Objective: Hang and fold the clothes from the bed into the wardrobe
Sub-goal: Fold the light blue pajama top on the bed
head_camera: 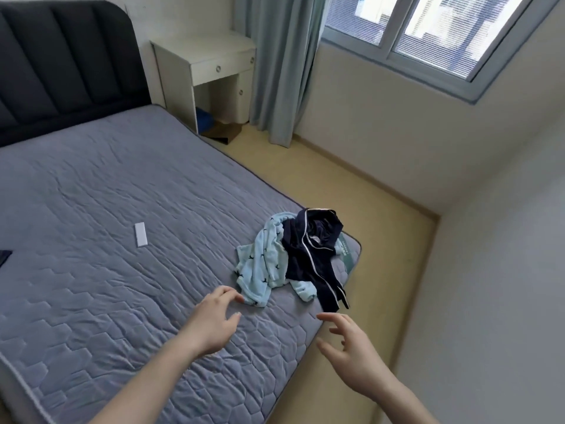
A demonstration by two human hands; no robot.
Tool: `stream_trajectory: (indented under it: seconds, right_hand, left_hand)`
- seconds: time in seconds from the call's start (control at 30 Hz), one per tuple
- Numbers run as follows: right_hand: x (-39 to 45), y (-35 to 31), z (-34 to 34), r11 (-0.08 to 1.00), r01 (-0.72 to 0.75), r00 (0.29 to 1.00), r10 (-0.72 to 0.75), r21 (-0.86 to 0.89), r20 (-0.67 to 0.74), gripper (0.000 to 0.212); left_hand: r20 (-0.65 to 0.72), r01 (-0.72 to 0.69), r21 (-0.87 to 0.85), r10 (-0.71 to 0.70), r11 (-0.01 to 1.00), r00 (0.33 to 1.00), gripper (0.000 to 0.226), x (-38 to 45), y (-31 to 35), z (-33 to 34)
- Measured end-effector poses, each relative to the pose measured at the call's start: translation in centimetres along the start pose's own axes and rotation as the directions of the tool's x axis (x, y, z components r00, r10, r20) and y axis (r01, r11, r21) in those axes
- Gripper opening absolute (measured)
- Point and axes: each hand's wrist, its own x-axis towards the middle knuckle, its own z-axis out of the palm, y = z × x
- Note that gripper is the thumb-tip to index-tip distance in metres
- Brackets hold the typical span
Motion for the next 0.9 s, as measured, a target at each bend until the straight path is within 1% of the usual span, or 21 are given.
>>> stream_trajectory:
  seconds: [0.1, 0.23, 0.4, 0.47, 0.57, 0.63, 0.7, 0.77, 0.83, 0.9]
  right_hand:
    - [5.2, 0.3, 0.2, 0.999, -0.032, 0.998, 0.032, -0.004, 0.061, 0.036]
    - [12.1, 1.5, 1.1, 0.997, -0.069, 0.985, 0.075, -0.045, 0.154, 0.039]
    - [22.1, 4.1, 4.0, 0.989, -0.085, 0.946, 0.117, -0.117, 0.302, 0.044]
    - [26.8, 6.1, 6.1, 0.981, -0.106, 0.908, 0.162, -0.163, 0.386, 0.051]
    - [33.6, 9.9, 10.2, 0.958, -0.103, 0.82, 0.235, -0.269, 0.523, 0.062]
    - [37.4, 12.8, 13.1, 0.937, -0.089, 0.762, 0.282, -0.338, 0.583, 0.068]
    - [40.9, 15.5, 16.1, 0.923, -0.106, 0.739, 0.322, -0.369, 0.592, 0.072]
    - [43.9, 17.9, 19.1, 0.922, -0.15, 0.755, 0.34, -0.358, 0.56, 0.078]
    - [46.6, 20.3, 22.2, 0.93, -0.22, 0.783, 0.348, -0.294, 0.515, 0.086]
    - [49.5, 22.3, 25.3, 0.922, -0.328, 0.798, 0.388, -0.208, 0.461, 0.093]
  left_hand:
    - [-0.003, 0.049, -0.048, -0.049, 0.998, 0.999, 0.023, 3.2, -0.9, 0.6]
    - [-0.004, 0.186, -0.086, -0.187, 0.979, 0.982, 0.026, 5.3, -3.8, 2.1]
    - [-0.067, 0.357, -0.189, -0.375, 0.915, 0.925, 0.025, 6.8, -7.2, 3.8]
    - [-0.092, 0.433, -0.219, -0.46, 0.875, 0.883, 0.025, 7.4, -8.2, 5.3]
    - [-0.13, 0.515, -0.281, -0.564, 0.81, 0.816, 0.024, 8.3, -10.1, 8.9]
    - [-0.11, 0.556, -0.31, -0.609, 0.771, 0.785, 0.023, 8.9, -11.2, 11.8]
    - [-0.073, 0.599, -0.333, -0.653, 0.728, 0.754, 0.021, 9.6, -12.5, 14.8]
    - [-0.053, 0.625, -0.355, -0.683, 0.695, 0.729, 0.022, 10.6, -14.1, 17.9]
    - [-0.057, 0.633, -0.387, -0.703, 0.67, 0.709, 0.023, 11.9, -16.0, 20.6]
    - [-0.061, 0.632, -0.422, -0.716, 0.65, 0.695, 0.023, 13.7, -18.0, 23.4]
